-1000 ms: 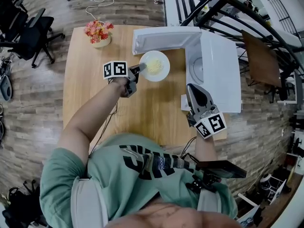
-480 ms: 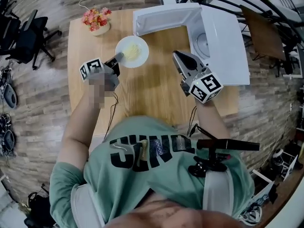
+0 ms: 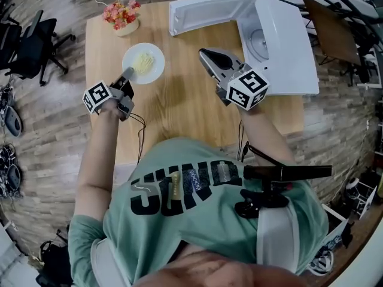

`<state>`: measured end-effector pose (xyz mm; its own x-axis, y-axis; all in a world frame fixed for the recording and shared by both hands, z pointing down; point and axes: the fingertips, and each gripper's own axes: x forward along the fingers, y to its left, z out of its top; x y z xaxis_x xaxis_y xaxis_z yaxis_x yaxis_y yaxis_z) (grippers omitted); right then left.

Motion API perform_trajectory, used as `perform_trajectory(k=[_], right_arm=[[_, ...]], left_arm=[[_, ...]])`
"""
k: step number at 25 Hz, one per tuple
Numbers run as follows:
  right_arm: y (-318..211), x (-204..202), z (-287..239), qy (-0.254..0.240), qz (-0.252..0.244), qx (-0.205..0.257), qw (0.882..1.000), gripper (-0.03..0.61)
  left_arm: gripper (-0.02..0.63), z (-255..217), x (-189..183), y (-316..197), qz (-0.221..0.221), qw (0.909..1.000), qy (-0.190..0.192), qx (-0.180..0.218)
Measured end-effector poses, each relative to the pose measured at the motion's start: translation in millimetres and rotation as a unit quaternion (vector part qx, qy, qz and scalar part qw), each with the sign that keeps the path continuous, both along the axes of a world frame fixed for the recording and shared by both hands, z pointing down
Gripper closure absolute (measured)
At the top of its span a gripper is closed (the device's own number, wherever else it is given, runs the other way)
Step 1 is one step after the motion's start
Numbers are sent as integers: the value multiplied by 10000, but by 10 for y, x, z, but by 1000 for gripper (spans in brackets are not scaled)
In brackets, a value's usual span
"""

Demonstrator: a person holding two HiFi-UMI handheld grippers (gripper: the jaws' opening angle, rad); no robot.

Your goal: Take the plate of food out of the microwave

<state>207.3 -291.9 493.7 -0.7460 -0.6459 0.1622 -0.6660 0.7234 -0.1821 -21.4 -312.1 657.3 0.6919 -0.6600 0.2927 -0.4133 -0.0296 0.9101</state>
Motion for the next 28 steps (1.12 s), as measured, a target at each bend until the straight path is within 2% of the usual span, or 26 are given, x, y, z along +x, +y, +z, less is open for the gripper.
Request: perform_trajectory(k=[9, 28], right_arm=[[-41, -506, 164, 61, -356, -153, 9992, 571], [-362, -1169, 555, 297, -765, -582, 9949, 571]], left_arm=[[594, 231, -648, 233, -459, 9989, -24, -113], [594, 881, -1267, 221, -964, 9938, 137, -528]])
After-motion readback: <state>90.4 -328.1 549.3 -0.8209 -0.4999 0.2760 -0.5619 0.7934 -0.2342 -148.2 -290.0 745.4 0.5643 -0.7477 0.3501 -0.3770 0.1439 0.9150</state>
